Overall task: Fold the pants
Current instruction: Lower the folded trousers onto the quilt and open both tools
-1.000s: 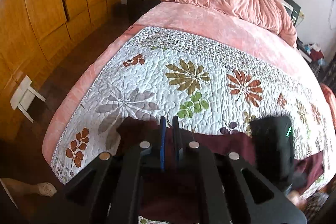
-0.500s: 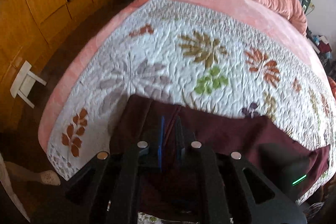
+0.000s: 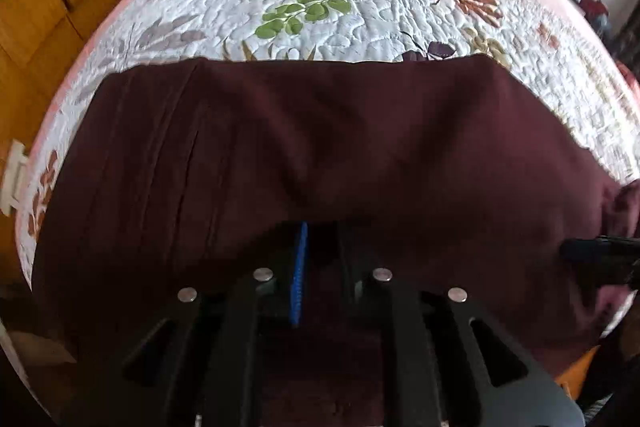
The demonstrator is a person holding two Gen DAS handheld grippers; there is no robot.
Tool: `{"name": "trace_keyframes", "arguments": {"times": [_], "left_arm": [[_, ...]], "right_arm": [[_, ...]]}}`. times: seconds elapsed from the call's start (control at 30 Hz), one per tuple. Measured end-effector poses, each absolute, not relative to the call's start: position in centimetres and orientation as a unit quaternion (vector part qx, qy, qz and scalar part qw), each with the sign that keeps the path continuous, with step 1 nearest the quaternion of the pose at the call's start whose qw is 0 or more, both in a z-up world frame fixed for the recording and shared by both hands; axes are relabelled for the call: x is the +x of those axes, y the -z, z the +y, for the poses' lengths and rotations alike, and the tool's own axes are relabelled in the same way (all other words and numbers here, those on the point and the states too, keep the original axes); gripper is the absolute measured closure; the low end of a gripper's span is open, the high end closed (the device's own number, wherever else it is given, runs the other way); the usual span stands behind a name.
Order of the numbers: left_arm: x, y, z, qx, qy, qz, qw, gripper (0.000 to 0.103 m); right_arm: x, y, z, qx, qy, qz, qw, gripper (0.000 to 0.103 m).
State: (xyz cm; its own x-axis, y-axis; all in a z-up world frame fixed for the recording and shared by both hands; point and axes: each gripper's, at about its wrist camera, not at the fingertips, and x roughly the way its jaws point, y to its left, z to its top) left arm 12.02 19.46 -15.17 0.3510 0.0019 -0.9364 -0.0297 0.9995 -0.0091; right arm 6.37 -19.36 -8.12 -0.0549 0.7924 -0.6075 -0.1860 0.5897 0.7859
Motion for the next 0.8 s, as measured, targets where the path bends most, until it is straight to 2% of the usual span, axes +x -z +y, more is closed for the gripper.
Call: {"name": "trace_keyframes", "arguments": {"times": [0.1, 0.23, 0.33, 0.47, 0.53, 0.6, 0.7, 0.8], "left_arm": [[12.0, 13.6, 19.2, -0.021, -0.022, 0.57, 0.821, 0.088], [11.3, 10.2, 15.7, -0.014, 0.004, 0.537, 0.844, 0.082], [11.2, 9.0, 9.9, -0.013, 0.057, 0.518, 0.853, 0.081], [11.5, 9.9, 2.4, -0.006, 0.113, 0.523, 0.845, 0.08], [11.4, 10.7, -1.2, 0.002, 0.13, 0.528, 0.839, 0.078], [11.3, 11.6, -3.7, 0.008, 0.136, 0.532, 0.836, 0.077], [11.4, 12.5, -6.2, 0.01, 0.138, 0.537, 0.832, 0.077], [11.5, 12.9, -7.9, 0.013, 0.137, 0.538, 0.832, 0.077]], "right_arm": [[6.6, 6.7, -22.6, 0.301, -0.377, 0.592, 0.645, 0.038], [6.0, 3.2, -30.3, 0.286, -0.346, 0.557, 0.698, 0.037], [4.7, 1.7, -39.1, 0.307, -0.272, 0.536, 0.738, 0.037], [1.4, 0.1, -51.0, 0.334, -0.16, 0.511, 0.776, 0.037], [-0.1, -0.3, -57.2, 0.354, -0.111, 0.498, 0.783, 0.032], [-1.4, -0.3, -62.3, 0.358, -0.055, 0.498, 0.788, 0.031], [-3.6, 1.1, -67.5, 0.358, -0.024, 0.506, 0.784, 0.031], [-4.8, 3.4, -67.3, 0.387, -0.033, 0.513, 0.766, 0.031]]}}
